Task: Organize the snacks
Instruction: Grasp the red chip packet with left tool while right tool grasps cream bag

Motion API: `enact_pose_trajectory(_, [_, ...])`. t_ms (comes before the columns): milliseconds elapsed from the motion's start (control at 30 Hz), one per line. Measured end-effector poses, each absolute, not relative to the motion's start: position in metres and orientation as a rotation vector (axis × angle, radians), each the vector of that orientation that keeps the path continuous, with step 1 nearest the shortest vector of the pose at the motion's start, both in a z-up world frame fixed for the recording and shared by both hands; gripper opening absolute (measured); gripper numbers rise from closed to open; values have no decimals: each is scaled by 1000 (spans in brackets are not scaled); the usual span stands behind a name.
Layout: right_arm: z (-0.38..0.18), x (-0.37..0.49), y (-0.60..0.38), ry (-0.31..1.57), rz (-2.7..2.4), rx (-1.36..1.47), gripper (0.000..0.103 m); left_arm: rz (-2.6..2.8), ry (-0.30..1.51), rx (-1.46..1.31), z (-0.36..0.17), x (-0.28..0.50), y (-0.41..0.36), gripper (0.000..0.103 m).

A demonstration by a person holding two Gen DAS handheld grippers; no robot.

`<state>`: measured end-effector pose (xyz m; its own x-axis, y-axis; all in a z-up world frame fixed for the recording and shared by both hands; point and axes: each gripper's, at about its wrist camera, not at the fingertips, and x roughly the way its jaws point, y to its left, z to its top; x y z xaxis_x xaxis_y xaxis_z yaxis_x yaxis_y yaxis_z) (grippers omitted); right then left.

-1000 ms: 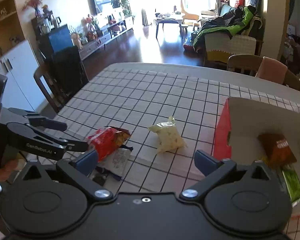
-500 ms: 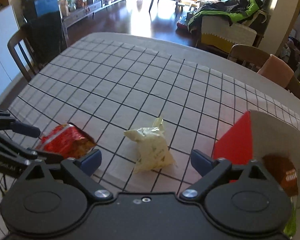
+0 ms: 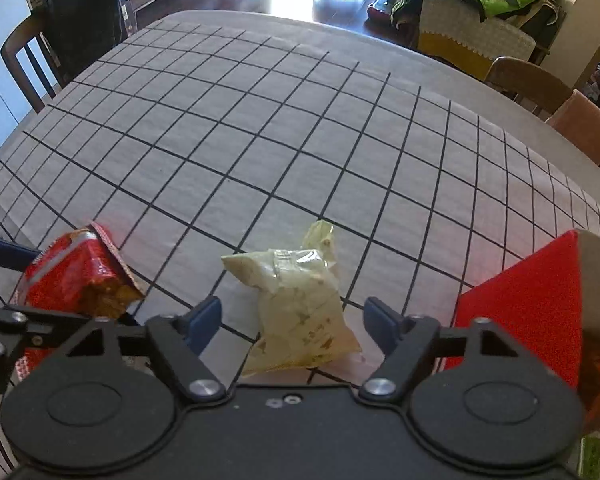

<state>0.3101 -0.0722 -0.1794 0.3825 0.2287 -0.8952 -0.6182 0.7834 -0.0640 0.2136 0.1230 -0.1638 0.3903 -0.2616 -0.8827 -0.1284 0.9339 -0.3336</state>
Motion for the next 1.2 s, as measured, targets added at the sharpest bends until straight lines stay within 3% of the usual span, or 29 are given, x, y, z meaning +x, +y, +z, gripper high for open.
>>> enact_pose_trajectory(67, [-181,310,-73,1043,555,-432,70,-92,1169,-374,-164,214,120,86])
enact_pose_trajectory(200, [-184,313,-74,1051,548,-425,53,-84,1161,-368,-165,217,118,79])
enact_pose_trajectory(367, [-182,311,-77,1027,539,-407,40,-65,1161,-376,-166,219,117,75])
enact_pose_trajectory(500, [-179,305,-78,1005,534,-395,35,-45,1158,-388,-164,216,120,73])
enact_pose_trajectory(1200, [-103,245,-121,887,557,-214,33,7,1094,-422,-120,166,129,73])
